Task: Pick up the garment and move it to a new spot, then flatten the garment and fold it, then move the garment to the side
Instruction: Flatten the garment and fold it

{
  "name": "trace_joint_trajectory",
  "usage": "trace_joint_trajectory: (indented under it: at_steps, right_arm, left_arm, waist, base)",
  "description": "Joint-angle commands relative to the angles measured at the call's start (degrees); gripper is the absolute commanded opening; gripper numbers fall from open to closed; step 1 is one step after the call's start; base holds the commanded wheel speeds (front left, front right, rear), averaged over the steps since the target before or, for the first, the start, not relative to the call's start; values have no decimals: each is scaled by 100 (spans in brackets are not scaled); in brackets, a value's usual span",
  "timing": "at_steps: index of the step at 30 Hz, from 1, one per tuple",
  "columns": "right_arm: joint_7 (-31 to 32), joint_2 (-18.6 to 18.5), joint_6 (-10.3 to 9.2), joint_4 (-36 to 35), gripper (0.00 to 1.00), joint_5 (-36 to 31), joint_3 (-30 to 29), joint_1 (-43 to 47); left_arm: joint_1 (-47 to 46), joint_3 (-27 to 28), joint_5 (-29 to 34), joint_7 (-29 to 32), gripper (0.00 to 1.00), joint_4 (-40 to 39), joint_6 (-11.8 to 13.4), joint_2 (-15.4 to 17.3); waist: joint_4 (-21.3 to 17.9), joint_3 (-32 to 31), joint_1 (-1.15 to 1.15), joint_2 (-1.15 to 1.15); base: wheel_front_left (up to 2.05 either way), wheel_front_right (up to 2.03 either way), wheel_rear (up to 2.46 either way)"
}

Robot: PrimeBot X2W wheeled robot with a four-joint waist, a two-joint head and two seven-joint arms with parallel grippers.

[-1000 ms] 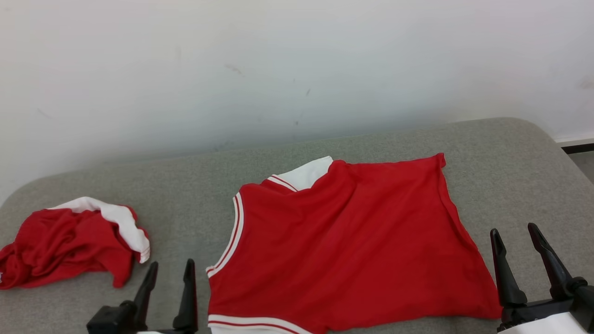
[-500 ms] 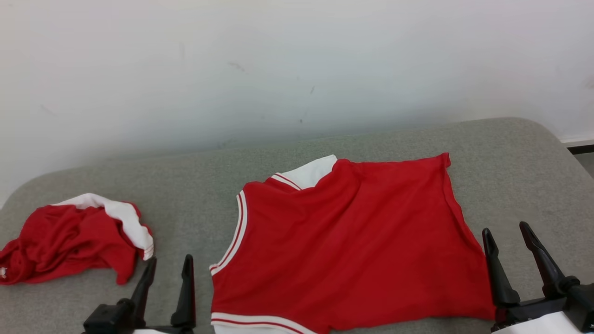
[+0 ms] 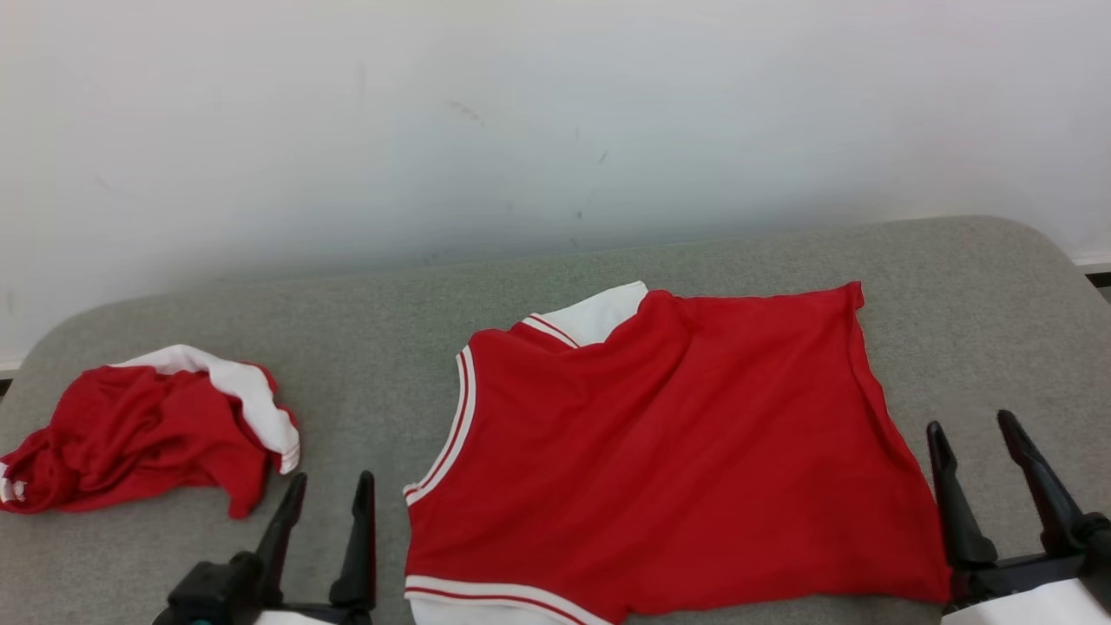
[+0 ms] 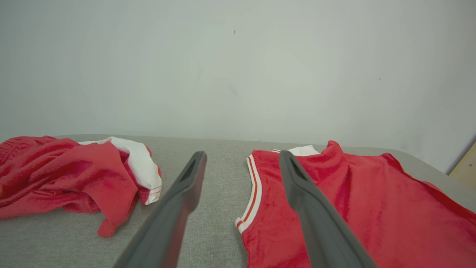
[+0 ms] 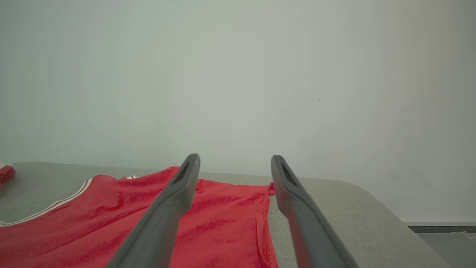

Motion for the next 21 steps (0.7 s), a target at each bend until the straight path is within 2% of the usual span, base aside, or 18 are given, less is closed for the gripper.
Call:
trace_joint_trajectory:
  at_steps: [1, 4, 7, 14, 21]
  right_arm:
    - [-16, -77, -13, 38, 100, -12, -70, 5]
    - [103, -223, -13, 201, 100, 48, -161, 61]
    - [473, -383, -13, 389, 100, 143, -262, 138]
    - [1440, -492, -13, 818, 100, 552, -421, 234]
    - [1910, -419, -13, 1365, 100, 1143, -339, 36]
  left_arm:
    - [-27, -4, 88, -8, 100, 20, -53, -17]
    - [25, -119, -16, 75, 100, 148, -197, 37]
    - [52, -349, -151, 496, 100, 139, -336, 205]
    - [284, -780, -556, 2062, 100, -313, -447, 746]
    - [596, -890, -1027, 3361, 100, -1002, -462, 1054]
  waist:
    - [7, 12, 0, 0]
    - [19, 38, 0, 0]
    - [39, 98, 0, 0]
    - [92, 327, 0, 0]
    - [168, 502, 0, 0]
  base:
    - [0, 0, 0]
    - [0, 0, 0]
    - [0, 0, 0]
    - [0, 0, 0]
    - [0, 0, 0]
